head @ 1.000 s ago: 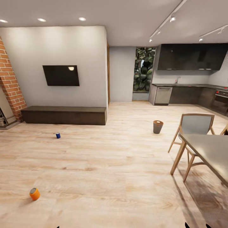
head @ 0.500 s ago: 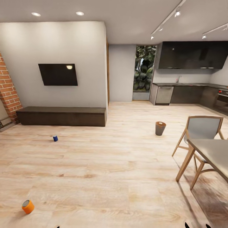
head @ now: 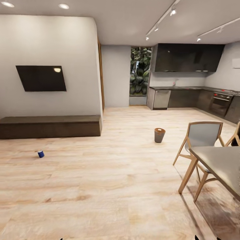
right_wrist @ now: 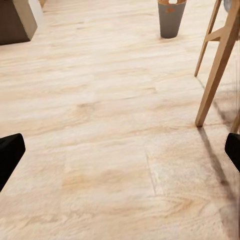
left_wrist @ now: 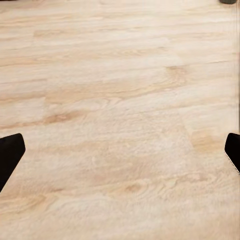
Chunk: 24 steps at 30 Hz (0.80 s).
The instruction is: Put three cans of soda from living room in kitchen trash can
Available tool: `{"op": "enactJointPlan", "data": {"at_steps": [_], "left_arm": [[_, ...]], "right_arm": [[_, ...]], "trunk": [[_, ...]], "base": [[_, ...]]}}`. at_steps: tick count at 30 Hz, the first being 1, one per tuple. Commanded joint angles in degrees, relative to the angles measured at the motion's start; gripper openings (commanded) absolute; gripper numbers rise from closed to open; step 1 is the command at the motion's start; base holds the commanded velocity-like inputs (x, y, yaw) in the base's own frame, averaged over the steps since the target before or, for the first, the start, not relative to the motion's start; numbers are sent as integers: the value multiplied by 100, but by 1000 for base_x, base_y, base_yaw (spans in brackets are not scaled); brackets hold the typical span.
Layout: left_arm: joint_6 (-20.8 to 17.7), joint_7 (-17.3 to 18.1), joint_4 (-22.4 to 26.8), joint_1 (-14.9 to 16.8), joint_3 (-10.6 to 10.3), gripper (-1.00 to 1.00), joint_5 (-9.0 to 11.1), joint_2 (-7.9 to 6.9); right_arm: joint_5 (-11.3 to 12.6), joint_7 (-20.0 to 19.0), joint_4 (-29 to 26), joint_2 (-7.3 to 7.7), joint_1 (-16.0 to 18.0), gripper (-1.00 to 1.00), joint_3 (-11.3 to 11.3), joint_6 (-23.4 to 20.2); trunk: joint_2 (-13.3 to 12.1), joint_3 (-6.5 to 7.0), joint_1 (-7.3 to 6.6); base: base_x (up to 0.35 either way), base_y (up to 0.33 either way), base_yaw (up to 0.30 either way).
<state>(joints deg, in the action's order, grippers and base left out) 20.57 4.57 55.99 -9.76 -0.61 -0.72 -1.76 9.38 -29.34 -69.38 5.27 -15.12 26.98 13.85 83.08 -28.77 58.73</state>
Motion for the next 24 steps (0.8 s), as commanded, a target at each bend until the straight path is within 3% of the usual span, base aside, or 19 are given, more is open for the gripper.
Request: {"op": "enactJointPlan", "data": {"at_steps": [1,7,24], "left_arm": [[0,0,0,0,0,100,0,0],[-1,0,0,0,2,100,1,0],[-1,0,0,0,4,100,1,0]], "right_arm": [[2,0,1,0,0,100,0,1],[5,-1,0,-8,0,100,2,4],[-46,-2,3,-10,0,100,2,4]], "trunk": [[0,0,0],[0,-4,0],[0,-22,0]], "base": [[324,0,-228],[324,0,-109],[324,0,-6]]}}
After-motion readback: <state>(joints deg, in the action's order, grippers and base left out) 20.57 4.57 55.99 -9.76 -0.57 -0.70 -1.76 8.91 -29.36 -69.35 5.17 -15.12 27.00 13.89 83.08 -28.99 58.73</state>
